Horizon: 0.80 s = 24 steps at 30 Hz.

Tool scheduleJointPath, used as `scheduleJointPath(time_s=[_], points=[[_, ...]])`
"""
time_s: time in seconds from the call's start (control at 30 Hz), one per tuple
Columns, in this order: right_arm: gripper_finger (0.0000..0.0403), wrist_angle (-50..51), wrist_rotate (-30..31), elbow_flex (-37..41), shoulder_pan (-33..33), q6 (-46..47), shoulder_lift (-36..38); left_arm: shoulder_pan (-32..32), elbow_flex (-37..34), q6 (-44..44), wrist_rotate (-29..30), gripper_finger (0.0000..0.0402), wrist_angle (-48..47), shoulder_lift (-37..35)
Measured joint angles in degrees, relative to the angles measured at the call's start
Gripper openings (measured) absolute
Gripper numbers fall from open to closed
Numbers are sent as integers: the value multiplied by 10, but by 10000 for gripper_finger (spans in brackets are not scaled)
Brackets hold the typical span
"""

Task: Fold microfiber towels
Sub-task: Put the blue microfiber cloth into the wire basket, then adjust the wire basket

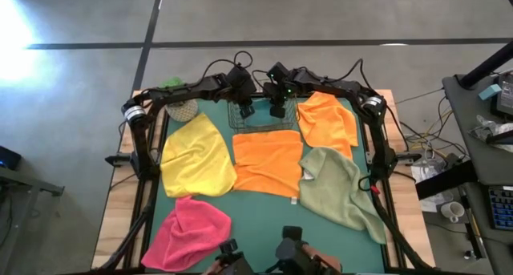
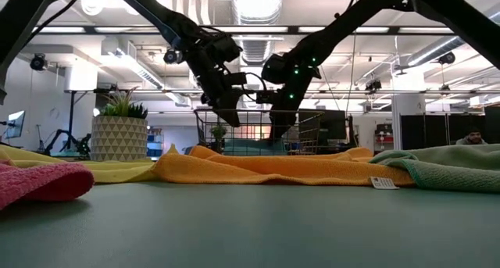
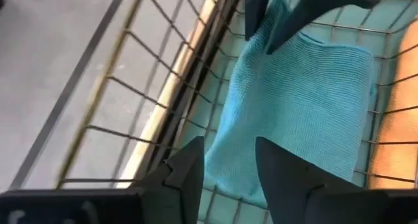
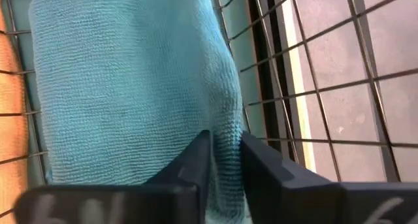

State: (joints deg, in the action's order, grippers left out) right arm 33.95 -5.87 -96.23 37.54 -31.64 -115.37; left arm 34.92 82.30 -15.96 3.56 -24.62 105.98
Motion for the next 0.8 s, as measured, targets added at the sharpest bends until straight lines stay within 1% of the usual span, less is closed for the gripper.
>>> scheduleJointPath(time_s=[0.1,0.2,0.37,0.57,0.63,0.8], points=[[111,1,-1,-3,4,9,1,0,10,-1,10,138,-6,-1],[137,5,-1,-18,8,12,1,0,24,-31,22,143,-27,-7],[162,58,-5,-66,17,11,9,0,35,-44,33,144,-67,-36],[166,138,-8,-118,41,11,31,0,22,-39,32,144,-125,-95],[161,157,-23,-130,55,11,40,0,13,-21,31,144,-142,-110],[144,177,-57,-125,97,35,67,0,-11,22,30,143,-198,-137]])
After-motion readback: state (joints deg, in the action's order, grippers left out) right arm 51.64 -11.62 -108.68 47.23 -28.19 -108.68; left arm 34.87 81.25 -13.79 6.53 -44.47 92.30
